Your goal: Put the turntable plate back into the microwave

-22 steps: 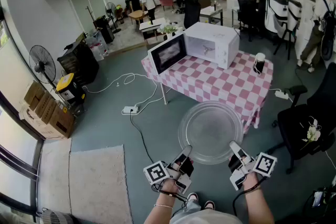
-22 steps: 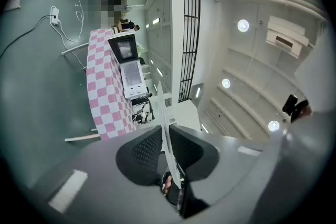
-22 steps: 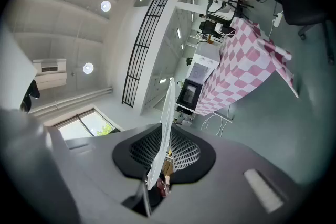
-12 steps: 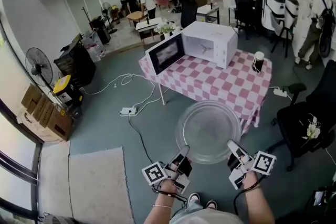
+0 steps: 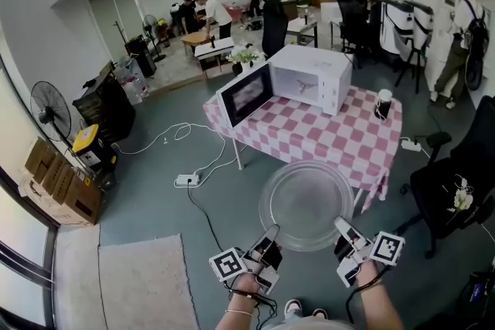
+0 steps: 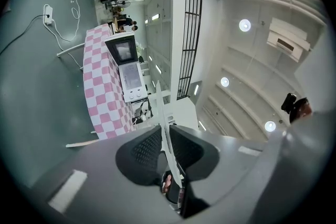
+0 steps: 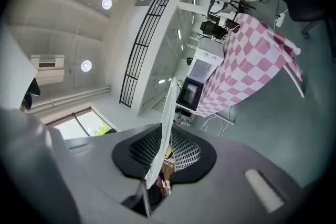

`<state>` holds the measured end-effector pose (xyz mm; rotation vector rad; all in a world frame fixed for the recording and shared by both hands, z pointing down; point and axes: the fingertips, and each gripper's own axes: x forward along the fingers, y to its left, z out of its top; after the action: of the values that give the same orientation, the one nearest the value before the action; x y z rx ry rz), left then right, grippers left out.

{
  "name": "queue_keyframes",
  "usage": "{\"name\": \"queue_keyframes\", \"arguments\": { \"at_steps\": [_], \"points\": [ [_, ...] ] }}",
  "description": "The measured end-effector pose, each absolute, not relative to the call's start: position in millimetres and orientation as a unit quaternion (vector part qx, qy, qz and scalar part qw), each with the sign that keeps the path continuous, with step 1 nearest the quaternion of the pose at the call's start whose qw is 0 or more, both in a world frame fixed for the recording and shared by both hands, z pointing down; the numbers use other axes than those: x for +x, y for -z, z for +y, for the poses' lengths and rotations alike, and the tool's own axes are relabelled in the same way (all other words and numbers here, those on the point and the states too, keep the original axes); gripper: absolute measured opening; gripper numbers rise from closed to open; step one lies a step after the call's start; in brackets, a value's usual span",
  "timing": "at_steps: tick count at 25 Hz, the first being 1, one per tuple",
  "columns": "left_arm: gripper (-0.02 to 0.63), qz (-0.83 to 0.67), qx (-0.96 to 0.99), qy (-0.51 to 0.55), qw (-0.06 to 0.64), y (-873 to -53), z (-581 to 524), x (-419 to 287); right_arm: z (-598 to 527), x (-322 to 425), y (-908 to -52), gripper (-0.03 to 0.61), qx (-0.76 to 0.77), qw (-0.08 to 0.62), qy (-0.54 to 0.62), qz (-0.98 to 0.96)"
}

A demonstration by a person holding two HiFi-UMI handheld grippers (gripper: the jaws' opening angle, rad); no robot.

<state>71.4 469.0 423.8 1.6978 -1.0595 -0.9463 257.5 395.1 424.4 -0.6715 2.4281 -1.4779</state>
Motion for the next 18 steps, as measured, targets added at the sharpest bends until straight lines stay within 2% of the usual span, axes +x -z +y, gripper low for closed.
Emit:
{"name": "queue_keyframes", "arguments": {
  "at_steps": [3,18],
  "points": [
    [0.048,-0.43,0.696,0.37,0.441,-421.2,465.3,53.2,396.2,232.0,-407.5,0.057,-0.188,0.147,0.499,0.833],
    [0.052,-0.412,0.702,0.371,0.447,-428.2,425.8,42.0,362.5,224.7,-415.4,0.057,-0.218,0.145,0.5,0.826]
  ]
}}
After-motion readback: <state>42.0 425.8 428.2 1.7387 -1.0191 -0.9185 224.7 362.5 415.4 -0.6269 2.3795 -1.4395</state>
